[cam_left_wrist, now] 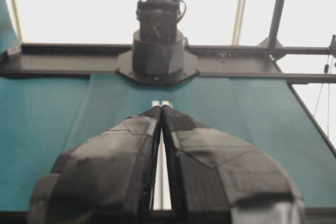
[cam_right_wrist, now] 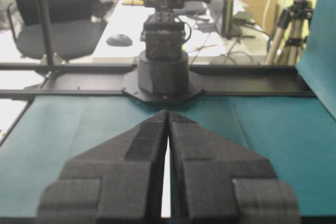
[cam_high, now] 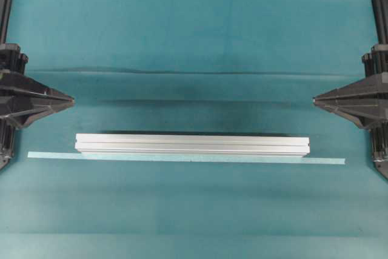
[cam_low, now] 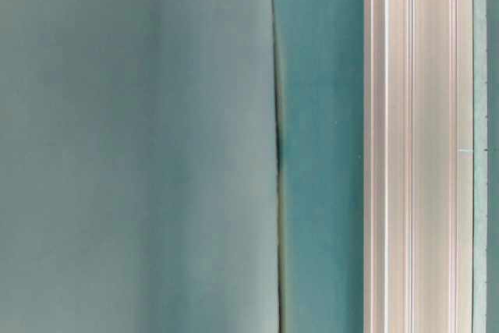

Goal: Lift the metal rail with both hands.
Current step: 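Move both grippers inward and down over the two ends of the silver rail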

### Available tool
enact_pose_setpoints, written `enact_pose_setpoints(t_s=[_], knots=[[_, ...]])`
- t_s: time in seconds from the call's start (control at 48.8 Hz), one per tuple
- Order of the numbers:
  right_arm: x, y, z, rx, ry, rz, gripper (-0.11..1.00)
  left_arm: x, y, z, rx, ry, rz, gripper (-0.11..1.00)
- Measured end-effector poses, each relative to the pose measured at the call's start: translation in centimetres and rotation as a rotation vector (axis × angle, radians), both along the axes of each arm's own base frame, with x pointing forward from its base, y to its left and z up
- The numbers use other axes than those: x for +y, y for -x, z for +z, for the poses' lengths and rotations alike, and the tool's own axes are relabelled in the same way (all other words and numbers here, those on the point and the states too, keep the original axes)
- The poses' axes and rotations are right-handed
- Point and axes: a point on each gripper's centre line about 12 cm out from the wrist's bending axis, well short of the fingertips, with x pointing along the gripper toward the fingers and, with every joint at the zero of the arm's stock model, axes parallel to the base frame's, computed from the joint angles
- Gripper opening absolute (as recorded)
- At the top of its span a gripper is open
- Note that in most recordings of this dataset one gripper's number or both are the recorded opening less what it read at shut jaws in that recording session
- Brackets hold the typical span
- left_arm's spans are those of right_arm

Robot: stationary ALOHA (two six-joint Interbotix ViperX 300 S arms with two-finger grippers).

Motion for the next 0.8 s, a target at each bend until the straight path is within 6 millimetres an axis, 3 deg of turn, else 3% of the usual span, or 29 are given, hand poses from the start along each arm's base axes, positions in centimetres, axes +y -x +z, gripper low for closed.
enact_pose_setpoints(t_s=[0.082, 0.205, 0.43, 0.799], knots=[[0.0, -0.1, -0.2, 0.011, -0.008, -0.001, 0.15, 0.0, 0.0, -0.1, 0.02, -0.003, -0.001, 0.08], [-0.4, -0.2, -1.0, 0.072, -0.105, -0.02, 0.03, 0.0, -0.2, 0.4, 0.031, 0.002, -0.001, -0.01], [-0.7, -0.5, -2.5, 0.219, -0.245, -0.042, 0.02, 0.1, -1.0, -0.1, 0.138, 0.057, 0.001, -0.01], [-0.8, -3.2, -4.1, 0.573, -0.345, -0.085, 0.02, 0.3, -4.1, -1.2, 0.425, 0.108, 0.026, -0.01]])
